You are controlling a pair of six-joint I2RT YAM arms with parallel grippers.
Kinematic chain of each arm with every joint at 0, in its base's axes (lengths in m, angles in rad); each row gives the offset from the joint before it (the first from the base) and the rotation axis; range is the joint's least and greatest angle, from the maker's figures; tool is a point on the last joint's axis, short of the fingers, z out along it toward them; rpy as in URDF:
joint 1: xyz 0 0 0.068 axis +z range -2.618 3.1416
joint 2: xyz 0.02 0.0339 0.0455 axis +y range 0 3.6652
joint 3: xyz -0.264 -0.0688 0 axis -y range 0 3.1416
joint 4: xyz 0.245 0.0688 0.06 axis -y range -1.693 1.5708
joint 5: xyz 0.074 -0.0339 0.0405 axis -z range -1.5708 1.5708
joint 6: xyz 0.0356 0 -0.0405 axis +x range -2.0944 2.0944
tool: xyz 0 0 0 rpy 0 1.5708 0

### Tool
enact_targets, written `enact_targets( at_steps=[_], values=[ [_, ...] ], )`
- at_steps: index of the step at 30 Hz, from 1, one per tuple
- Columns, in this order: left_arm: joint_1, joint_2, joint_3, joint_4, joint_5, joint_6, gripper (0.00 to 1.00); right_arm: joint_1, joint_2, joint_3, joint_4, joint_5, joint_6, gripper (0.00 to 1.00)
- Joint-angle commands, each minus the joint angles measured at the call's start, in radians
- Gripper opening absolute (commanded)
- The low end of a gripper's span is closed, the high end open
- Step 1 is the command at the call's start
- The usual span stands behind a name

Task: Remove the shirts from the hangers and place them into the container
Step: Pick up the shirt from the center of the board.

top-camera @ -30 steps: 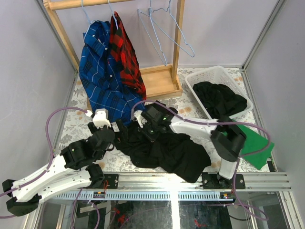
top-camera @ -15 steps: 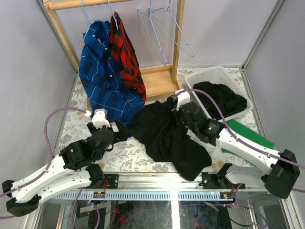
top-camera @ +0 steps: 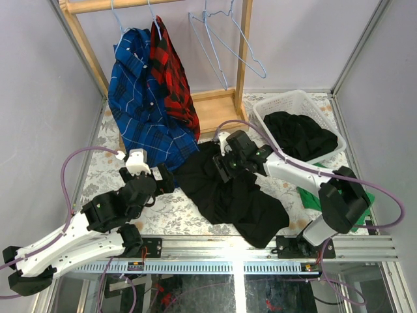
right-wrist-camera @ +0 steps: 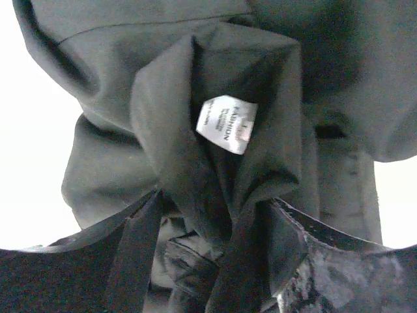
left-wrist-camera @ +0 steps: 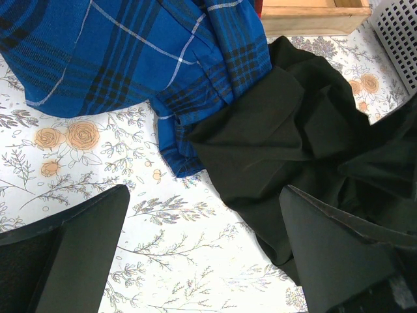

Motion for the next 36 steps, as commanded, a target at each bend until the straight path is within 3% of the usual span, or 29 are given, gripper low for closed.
enact_targets(
  at_steps=[1, 5, 6, 9, 10, 13, 19, 21, 29, 32, 33, 36],
  values=[
    [-0.001, -0.006, 0.007, -0.001, -0.044, -0.020, 1.00, 0.007, 0.075, 0.068, -0.073, -0.218, -0.028, 0.70],
    [-0.002, 0.000, 0.006, -0.002, -0.044, -0.020, 1.00, 0.012, 0.144, 0.090, -0.162, -0.122, -0.062, 0.76],
    [-0.002, 0.002, 0.007, -0.001, -0.044, -0.020, 1.00, 0.012, 0.153, 0.089, -0.173, -0.121, -0.073, 0.85],
    [-0.001, 0.009, 0.009, -0.003, -0.045, -0.020, 1.00, 0.022, 0.172, 0.089, -0.186, -0.110, -0.091, 0.92],
    [-0.002, 0.010, 0.008, -0.001, -0.045, -0.020, 1.00, 0.027, 0.180, 0.092, -0.187, -0.101, -0.095, 0.99],
    [-0.002, 0.015, 0.009, 0.000, -0.045, -0.020, 1.00, 0.042, 0.229, 0.112, -0.196, -0.017, -0.085, 1.00],
    [-0.002, 0.007, 0.008, -0.001, -0.046, -0.021, 1.00, 0.063, 0.416, 0.209, -0.295, 0.301, -0.086, 1.00],
    [-0.002, 0.000, 0.007, 0.000, -0.047, -0.021, 1.00, 0.064, 0.431, 0.203, -0.287, 0.342, -0.096, 0.93],
    [-0.002, -0.006, 0.006, -0.002, -0.047, -0.021, 1.00, 0.063, 0.320, 0.140, -0.279, 0.127, -0.158, 0.43],
    [-0.002, -0.002, 0.007, -0.001, -0.044, -0.021, 1.00, 0.063, 0.185, 0.106, -0.237, 0.082, -0.158, 0.12],
    [-0.002, -0.002, 0.007, -0.001, -0.044, -0.021, 1.00, 0.064, 0.138, 0.096, -0.224, 0.081, -0.151, 0.07],
    [-0.003, -0.001, 0.006, -0.001, -0.044, -0.021, 1.00, 0.064, -0.026, 0.059, -0.173, 0.085, -0.136, 0.06]
  ],
)
